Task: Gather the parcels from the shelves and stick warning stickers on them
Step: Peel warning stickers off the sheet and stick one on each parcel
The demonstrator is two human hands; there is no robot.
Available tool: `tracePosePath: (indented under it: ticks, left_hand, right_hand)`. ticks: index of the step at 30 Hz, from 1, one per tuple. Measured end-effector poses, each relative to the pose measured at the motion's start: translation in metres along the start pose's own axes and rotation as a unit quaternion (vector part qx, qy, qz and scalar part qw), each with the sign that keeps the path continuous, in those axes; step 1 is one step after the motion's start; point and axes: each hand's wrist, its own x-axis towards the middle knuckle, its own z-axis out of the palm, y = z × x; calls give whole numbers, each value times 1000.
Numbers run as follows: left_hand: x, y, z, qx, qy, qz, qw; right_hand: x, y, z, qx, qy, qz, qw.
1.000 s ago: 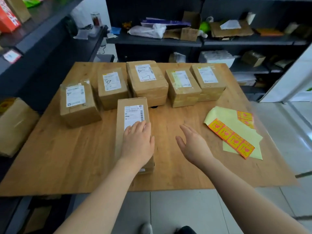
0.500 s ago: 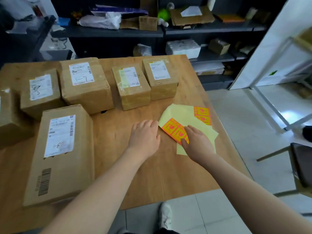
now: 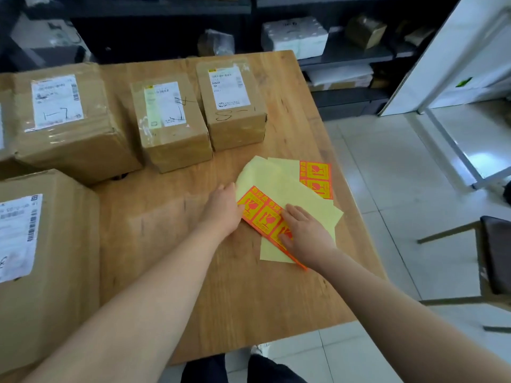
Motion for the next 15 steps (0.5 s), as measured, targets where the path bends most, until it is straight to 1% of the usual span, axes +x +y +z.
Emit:
tracePosePath:
  ticks: [3, 5, 6, 8, 9, 12, 15]
  left_hand:
    - [-1, -8, 4, -73, 10, -15, 997]
    - [-9, -15, 6, -158, 1, -47, 986]
    - [-15, -17, 7, -229, -14, -76, 970]
    - [-31, -21, 9, -370, -48, -132, 918]
    - [-39, -22, 9, -416, -58, -149, 895]
    - [-61, -26, 10, -505, -67, -184, 841]
    - [-82, -29, 15, -554, -67, -201, 805]
  right_hand:
    - [1, 8, 4, -3, 2, -21, 1000]
    - [1, 13, 6, 4, 7, -31, 999]
    - [1, 15, 7, 8, 10, -35, 999]
    - [0, 15, 8, 15, 19, -39, 999]
    - [-1, 13, 9, 27, 27, -38, 999]
    - [-8, -1, 12, 119, 73, -26, 990]
    - [-17, -19, 23, 208, 116, -39, 970]
